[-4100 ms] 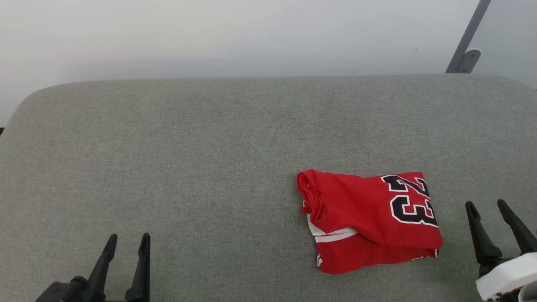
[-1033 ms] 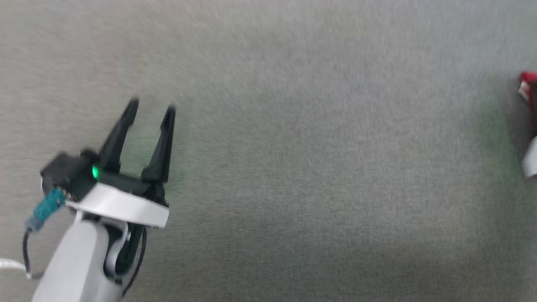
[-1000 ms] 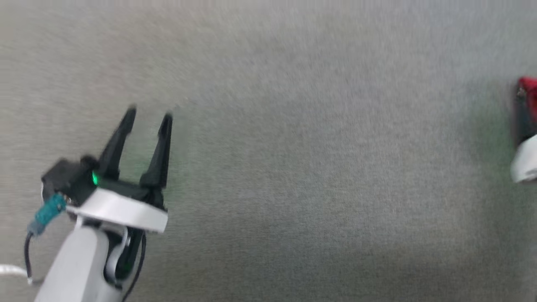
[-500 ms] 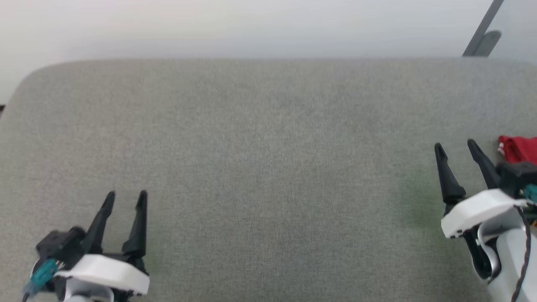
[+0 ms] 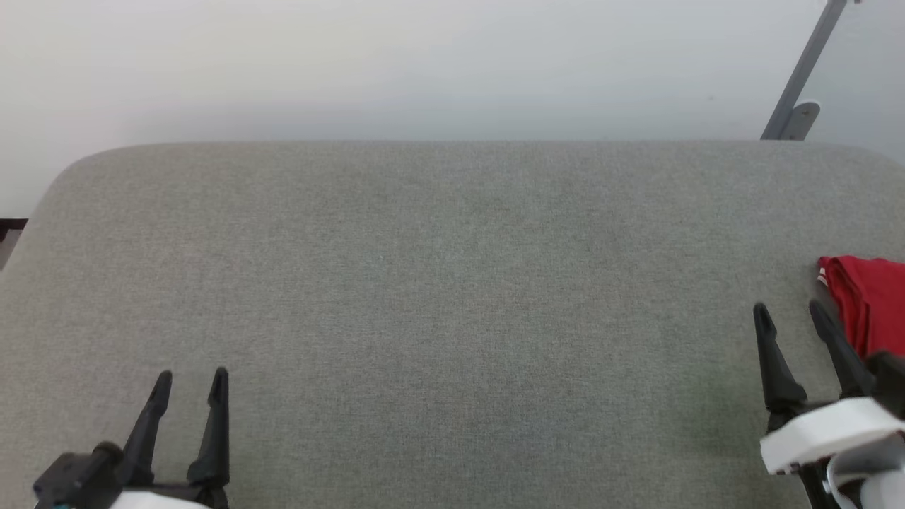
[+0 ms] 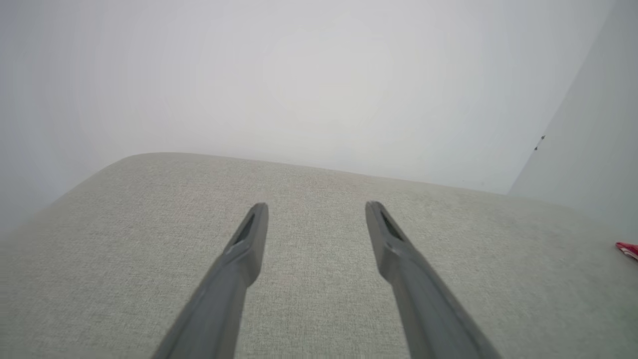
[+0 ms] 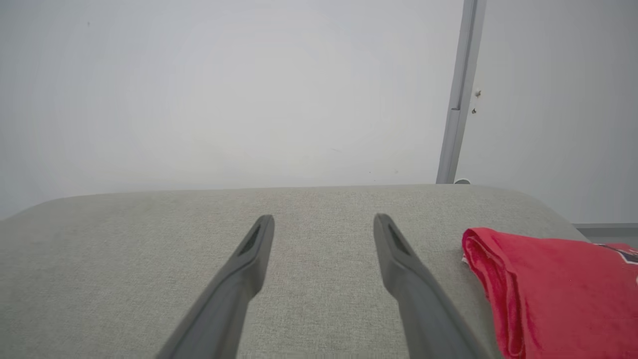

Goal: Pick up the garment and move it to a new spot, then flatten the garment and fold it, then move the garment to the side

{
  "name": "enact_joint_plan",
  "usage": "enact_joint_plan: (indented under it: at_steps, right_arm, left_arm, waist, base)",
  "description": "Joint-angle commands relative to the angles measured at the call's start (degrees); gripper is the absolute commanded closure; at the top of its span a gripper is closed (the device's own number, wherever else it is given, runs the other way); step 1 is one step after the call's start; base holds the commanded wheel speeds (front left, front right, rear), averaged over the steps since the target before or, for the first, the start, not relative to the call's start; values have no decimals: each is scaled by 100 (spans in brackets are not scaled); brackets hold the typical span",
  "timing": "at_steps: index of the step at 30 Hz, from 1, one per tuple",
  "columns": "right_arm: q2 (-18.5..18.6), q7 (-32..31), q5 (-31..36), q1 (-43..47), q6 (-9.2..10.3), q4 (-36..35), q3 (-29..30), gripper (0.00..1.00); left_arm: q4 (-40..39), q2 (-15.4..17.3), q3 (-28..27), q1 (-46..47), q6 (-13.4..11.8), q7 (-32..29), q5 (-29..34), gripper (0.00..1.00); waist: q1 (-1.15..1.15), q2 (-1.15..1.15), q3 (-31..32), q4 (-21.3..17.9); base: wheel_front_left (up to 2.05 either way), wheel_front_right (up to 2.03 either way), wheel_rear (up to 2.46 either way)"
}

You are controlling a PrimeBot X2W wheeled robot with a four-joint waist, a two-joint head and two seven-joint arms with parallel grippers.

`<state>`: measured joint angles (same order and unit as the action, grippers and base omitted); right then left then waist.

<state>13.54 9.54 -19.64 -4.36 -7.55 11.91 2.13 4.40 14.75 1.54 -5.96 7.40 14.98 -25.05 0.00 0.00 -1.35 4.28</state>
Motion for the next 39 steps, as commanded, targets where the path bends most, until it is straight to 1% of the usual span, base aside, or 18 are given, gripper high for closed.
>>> enact_joint_plan:
  at_steps: [1, 9, 24, 25, 28, 39]
  right_arm:
    - [-56, -57, -17, 138, 13, -141, 73, 0]
    - [-183, -263, 34, 408, 13, -558, 268, 0]
    - [-194, -368, -35, 501, 13, -647, 205, 0]
    - [-203, -350, -6, 445, 0, -611, 198, 100]
    - [-272, -359, -40, 511, -1, -460, 183, 100]
    - [-388, -556, -1119, 393, 0, -362, 233, 100]
  left_arm:
    - [-85, -24, -54, -140, 12, 28, 51, 0]
    - [-207, -84, -106, -328, 12, 28, 67, 0]
    - [-173, -98, -8, -317, 12, 28, 60, 0]
    - [-168, -88, 0, -270, 0, -3, 67, 100]
    - [-16, -177, 32, -272, 0, -26, 33, 100]
    - [125, -288, -49, -45, -4, -306, -1025, 100]
  waist:
    - [0, 0, 42, 19]
    - [0, 0, 65, 47]
    - [0, 0, 138, 127]
    - [0, 0, 139, 127]
    - [0, 0, 140, 125]
    - [0, 0, 138, 76]
  base:
    - [0, 0, 0]
    - [0, 0, 0]
    - [0, 0, 0]
    - [0, 0, 0]
    - [0, 0, 0]
    - [0, 0, 0]
